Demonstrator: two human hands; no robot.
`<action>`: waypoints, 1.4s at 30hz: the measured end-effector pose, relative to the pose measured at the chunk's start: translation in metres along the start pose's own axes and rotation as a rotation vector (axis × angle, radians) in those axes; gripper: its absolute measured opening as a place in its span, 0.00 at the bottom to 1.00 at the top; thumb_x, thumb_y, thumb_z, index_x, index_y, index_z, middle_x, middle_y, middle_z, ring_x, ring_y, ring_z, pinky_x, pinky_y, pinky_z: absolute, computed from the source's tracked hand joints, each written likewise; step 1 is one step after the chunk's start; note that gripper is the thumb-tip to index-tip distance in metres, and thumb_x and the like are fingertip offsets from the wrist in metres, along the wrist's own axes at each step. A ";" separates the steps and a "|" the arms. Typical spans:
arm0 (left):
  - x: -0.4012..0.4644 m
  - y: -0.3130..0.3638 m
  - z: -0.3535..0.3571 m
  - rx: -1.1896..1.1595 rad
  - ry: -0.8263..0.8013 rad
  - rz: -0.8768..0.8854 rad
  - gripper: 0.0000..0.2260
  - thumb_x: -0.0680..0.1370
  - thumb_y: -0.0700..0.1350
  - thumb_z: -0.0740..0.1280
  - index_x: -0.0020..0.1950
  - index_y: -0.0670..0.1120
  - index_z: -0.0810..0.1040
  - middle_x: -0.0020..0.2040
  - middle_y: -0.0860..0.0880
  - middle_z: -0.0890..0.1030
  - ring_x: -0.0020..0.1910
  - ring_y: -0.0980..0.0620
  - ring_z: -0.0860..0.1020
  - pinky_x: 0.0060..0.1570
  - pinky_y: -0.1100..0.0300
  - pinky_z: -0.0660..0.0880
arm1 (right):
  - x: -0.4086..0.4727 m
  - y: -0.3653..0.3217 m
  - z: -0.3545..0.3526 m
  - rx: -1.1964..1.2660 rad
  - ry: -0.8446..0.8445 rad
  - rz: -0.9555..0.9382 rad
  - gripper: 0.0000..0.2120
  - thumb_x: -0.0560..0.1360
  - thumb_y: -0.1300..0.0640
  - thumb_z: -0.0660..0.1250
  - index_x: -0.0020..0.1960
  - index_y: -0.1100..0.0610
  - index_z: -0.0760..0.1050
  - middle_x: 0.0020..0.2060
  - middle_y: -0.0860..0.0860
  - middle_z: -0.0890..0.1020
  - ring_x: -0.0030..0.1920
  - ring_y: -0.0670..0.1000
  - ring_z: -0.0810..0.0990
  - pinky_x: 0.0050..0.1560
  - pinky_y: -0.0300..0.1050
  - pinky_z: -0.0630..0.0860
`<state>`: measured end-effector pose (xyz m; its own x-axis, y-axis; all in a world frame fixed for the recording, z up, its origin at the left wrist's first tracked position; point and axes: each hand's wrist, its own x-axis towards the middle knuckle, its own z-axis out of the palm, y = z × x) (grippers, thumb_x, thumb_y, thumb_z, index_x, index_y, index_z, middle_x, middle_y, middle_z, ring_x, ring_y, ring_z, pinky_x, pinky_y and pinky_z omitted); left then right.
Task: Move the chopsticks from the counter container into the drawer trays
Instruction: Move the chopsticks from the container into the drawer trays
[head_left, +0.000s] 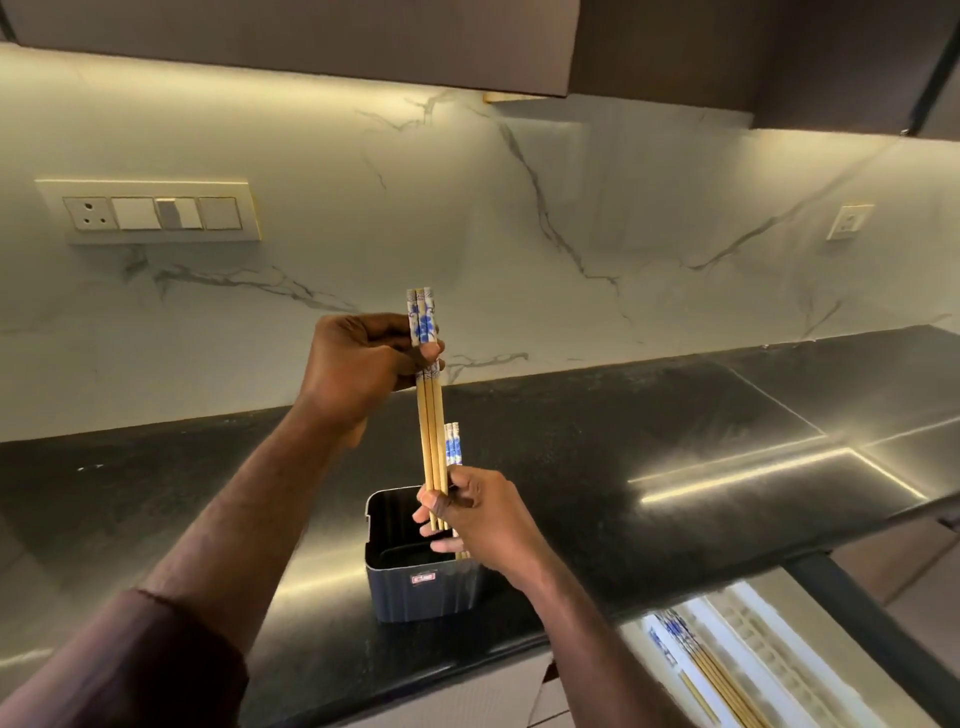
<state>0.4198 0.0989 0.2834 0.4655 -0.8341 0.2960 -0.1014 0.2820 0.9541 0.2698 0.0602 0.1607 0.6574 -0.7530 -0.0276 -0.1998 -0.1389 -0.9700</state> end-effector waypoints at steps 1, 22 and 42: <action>-0.004 0.003 0.008 -0.007 -0.014 0.004 0.08 0.71 0.34 0.73 0.45 0.47 0.84 0.41 0.47 0.87 0.41 0.47 0.86 0.40 0.59 0.82 | -0.008 -0.001 -0.007 0.016 0.013 -0.002 0.09 0.77 0.54 0.68 0.57 0.54 0.79 0.45 0.53 0.86 0.46 0.48 0.86 0.47 0.48 0.84; -0.205 0.000 0.263 -0.229 -0.143 -0.143 0.09 0.73 0.36 0.71 0.53 0.41 0.82 0.46 0.44 0.86 0.47 0.48 0.85 0.44 0.56 0.82 | -0.285 0.064 -0.217 -0.111 0.121 0.200 0.05 0.77 0.59 0.68 0.51 0.59 0.81 0.39 0.52 0.85 0.40 0.49 0.86 0.47 0.47 0.84; -0.199 -0.096 0.452 -0.157 -0.213 -0.298 0.07 0.74 0.37 0.72 0.50 0.46 0.82 0.43 0.47 0.87 0.43 0.49 0.86 0.39 0.60 0.82 | -0.324 0.171 -0.376 -0.104 0.209 0.384 0.08 0.77 0.61 0.68 0.52 0.64 0.81 0.45 0.63 0.84 0.40 0.58 0.84 0.42 0.48 0.84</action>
<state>-0.0611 0.0235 0.1536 0.2594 -0.9654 0.0258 0.1536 0.0676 0.9858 -0.2505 0.0385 0.0947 0.3626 -0.8751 -0.3206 -0.4798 0.1196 -0.8692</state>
